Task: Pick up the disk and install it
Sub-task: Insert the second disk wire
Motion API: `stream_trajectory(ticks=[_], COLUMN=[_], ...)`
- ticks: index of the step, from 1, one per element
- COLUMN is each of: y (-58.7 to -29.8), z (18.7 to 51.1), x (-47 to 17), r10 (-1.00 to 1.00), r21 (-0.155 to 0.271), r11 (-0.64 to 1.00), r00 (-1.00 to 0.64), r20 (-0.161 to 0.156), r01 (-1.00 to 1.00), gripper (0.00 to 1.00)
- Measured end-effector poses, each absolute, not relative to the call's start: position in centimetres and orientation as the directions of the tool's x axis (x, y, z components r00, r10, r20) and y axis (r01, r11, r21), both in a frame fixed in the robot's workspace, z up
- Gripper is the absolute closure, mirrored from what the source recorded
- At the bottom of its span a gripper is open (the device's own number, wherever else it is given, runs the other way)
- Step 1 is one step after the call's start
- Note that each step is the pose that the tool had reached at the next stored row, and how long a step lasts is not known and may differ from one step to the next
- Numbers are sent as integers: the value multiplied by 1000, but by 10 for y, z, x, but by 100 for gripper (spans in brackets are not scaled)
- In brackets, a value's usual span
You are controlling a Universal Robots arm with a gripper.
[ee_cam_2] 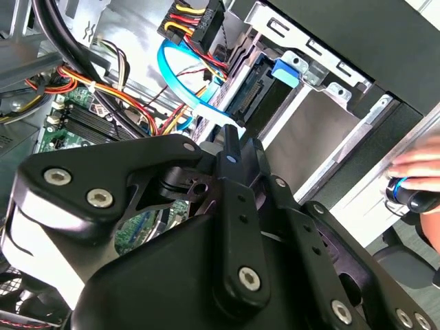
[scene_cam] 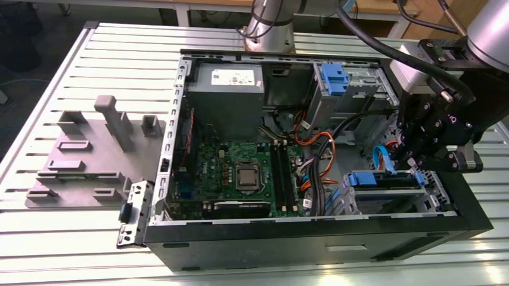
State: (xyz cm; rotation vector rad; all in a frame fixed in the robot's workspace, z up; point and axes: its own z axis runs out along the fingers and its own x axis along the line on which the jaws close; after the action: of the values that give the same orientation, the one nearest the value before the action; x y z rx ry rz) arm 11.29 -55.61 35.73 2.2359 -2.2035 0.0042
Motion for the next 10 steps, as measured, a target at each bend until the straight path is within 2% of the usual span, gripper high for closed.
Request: stream_trajectory(ticks=[10], y=[-556], z=[365], x=[113], r10=[-1000], r21=[0], r11=[-15], r00=[15], r20=[3], r01=[-1000], gripper=[77])
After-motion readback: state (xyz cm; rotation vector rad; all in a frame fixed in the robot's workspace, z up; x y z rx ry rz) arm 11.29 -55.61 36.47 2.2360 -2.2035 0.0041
